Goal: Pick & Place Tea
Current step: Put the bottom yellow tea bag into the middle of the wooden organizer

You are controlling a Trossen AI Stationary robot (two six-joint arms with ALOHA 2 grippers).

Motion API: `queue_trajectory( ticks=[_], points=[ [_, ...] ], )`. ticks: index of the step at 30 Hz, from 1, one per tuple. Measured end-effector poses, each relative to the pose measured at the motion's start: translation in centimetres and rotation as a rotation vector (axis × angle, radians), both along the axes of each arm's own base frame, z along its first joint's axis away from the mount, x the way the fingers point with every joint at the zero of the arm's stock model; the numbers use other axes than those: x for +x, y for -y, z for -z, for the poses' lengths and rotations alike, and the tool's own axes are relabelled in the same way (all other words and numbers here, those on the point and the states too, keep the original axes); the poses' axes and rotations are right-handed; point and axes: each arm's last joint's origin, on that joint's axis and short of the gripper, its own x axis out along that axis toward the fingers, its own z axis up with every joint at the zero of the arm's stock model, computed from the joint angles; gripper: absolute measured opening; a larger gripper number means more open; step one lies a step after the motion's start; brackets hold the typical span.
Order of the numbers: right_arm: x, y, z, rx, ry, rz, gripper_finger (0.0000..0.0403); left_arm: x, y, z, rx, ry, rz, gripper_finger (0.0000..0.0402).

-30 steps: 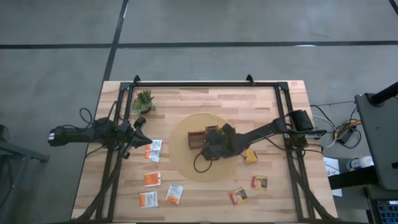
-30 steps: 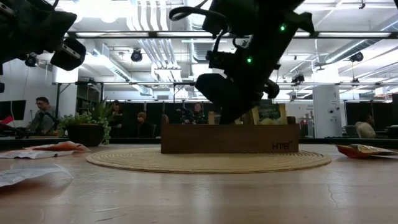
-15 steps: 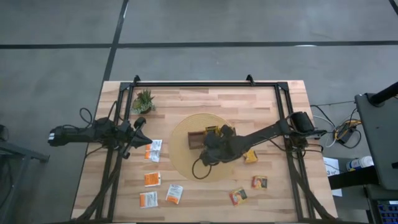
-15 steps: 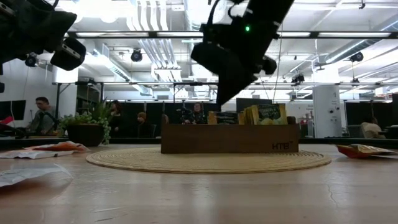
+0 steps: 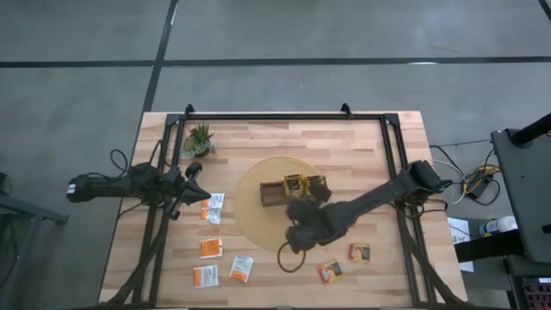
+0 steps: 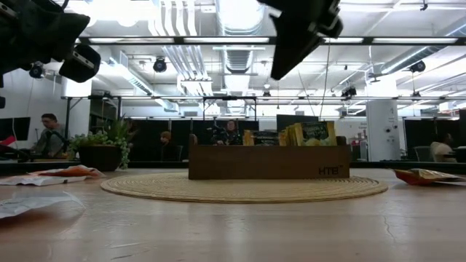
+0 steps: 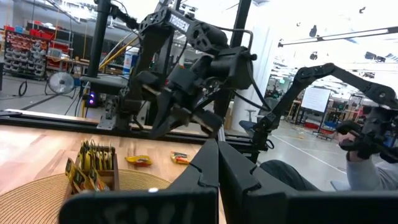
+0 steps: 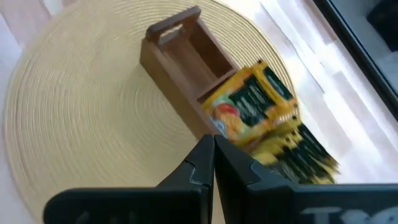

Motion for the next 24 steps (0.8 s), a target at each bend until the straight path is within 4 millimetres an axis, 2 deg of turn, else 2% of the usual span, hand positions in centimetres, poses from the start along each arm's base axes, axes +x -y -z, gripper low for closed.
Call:
queue_trajectory(
  ticks=[13, 24],
  points=[
    [-2.6, -2.1, -1.5, -0.018, -0.068, 0.067, 0.0009, 0.0, 0.0, 0.0, 0.0, 0.0, 0.0, 0.0],
    [-3.5, -3.3, -2.8, -0.009, -0.053, 0.073, 0.0009, 0.0, 0.0, 0.0, 0.0, -0.001, 0.0, 0.0]
  ],
)
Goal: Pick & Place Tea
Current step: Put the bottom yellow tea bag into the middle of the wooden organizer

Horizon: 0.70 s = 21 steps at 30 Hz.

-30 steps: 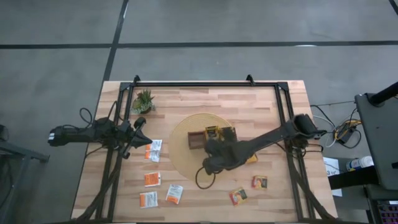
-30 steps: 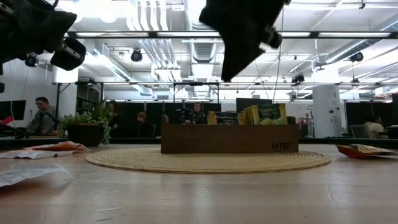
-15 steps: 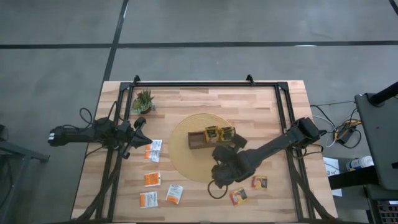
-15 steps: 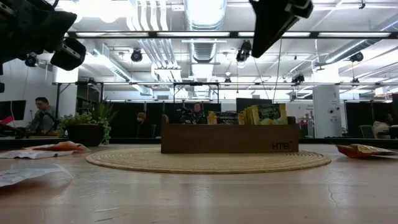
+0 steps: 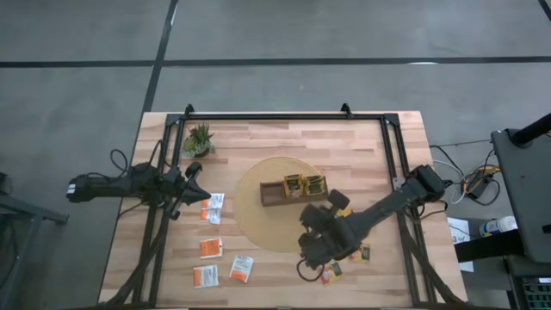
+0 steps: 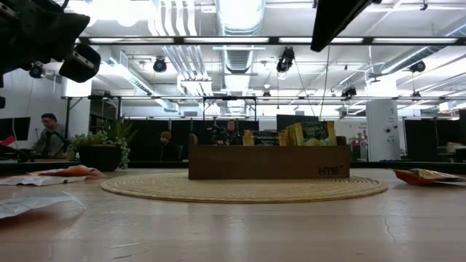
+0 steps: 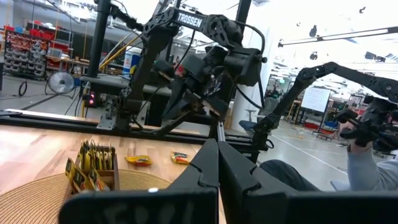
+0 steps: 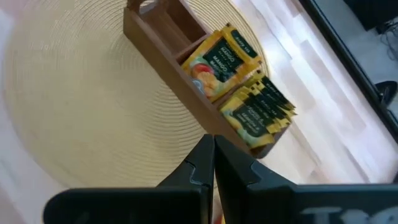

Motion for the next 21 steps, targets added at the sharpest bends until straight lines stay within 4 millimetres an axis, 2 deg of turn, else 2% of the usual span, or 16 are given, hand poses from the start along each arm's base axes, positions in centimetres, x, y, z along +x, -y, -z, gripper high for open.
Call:
queue_trajectory(
  ticks=[21],
  points=[
    [-2.3, -4.2, -2.6, 0.051, 0.075, -0.074, 0.0009, 0.0, 0.0, 0.0, 0.0, 0.0, 0.0, 0.0]
  ],
)
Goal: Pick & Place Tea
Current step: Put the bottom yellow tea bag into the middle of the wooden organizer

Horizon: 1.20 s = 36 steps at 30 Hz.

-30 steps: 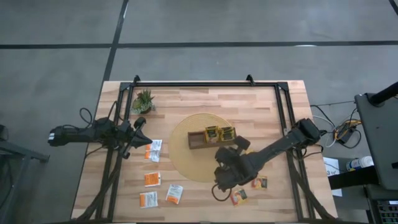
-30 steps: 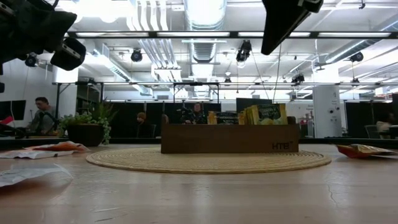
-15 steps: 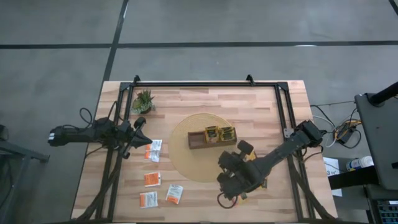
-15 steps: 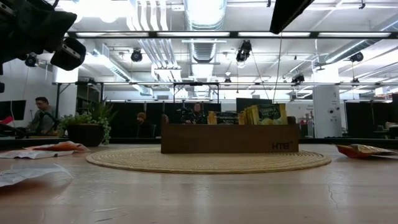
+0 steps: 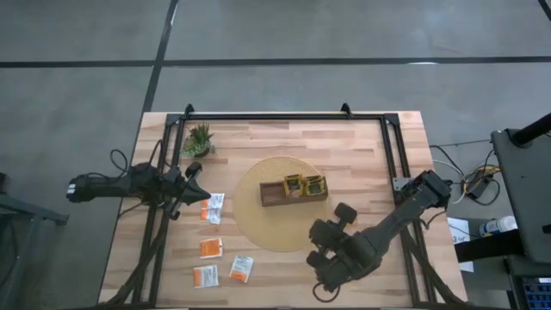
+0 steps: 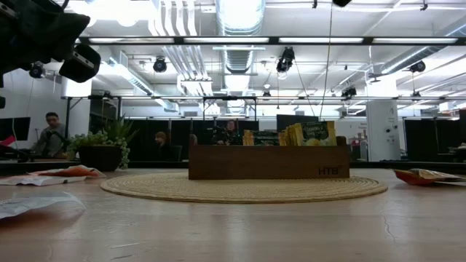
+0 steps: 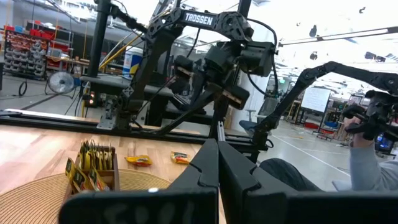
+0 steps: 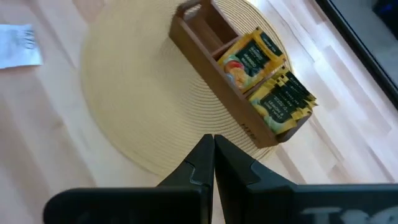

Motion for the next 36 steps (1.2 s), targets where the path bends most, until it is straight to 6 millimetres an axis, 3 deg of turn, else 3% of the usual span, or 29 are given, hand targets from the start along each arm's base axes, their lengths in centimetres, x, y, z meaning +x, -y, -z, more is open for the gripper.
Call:
queue_trajectory(
  ticks=[8, 17, 36],
  points=[
    [-1.2, -1.9, -1.1, 0.043, 0.05, -0.02, 0.0009, 0.0, 0.0, 0.0, 0.0, 0.0, 0.0, 0.0],
    [-2.7, -3.6, -1.0, 0.053, 0.058, -0.065, 0.0009, 0.0, 0.0, 0.0, 0.0, 0.0, 0.0, 0.0],
    [-2.6, -4.3, -0.3, 0.087, 0.04, -0.127, 0.0009, 0.0, 0.0, 0.0, 0.0, 0.0, 0.001, 0.0]
  ],
)
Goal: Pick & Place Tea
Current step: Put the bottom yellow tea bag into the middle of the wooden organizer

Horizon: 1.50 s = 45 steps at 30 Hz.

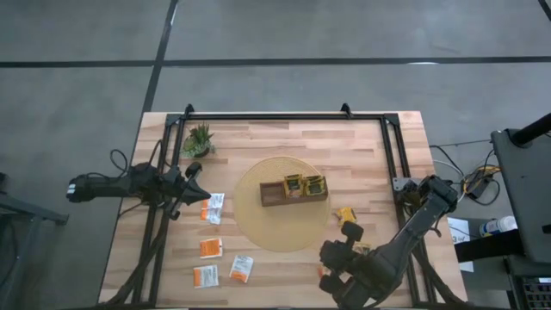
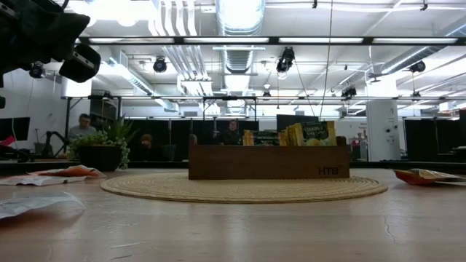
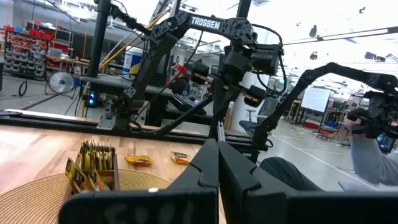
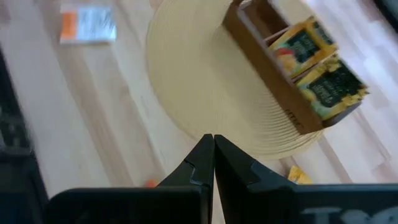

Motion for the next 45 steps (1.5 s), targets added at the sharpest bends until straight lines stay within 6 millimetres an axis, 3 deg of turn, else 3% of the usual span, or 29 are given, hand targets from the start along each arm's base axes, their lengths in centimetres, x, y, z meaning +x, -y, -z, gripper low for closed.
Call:
queue_trajectory(
  ticks=[8, 24, 38, 45],
  points=[
    [-0.3, -0.3, 0.6, -0.014, -0.222, -0.274, 0.0009, 0.0, 0.0, 0.0, 0.0, -0.001, 0.0, 0.0],
    [-0.4, -0.5, 0.7, 0.034, -0.268, -0.314, 0.0013, 0.0, 0.0, 0.0, 0.0, 0.0, 0.0, 0.0],
    [-0.4, -0.8, 1.6, 0.105, -0.306, -0.33, 0.0154, 0.0, 0.0, 0.0, 0.0, 0.0, 0.0, 0.0],
    [0.1, -1.2, 3.3, 0.168, -0.279, -0.331, 0.0209, 0.0, 0.0, 0.0, 0.0, 0.0, -0.001, 0.0]
  ],
)
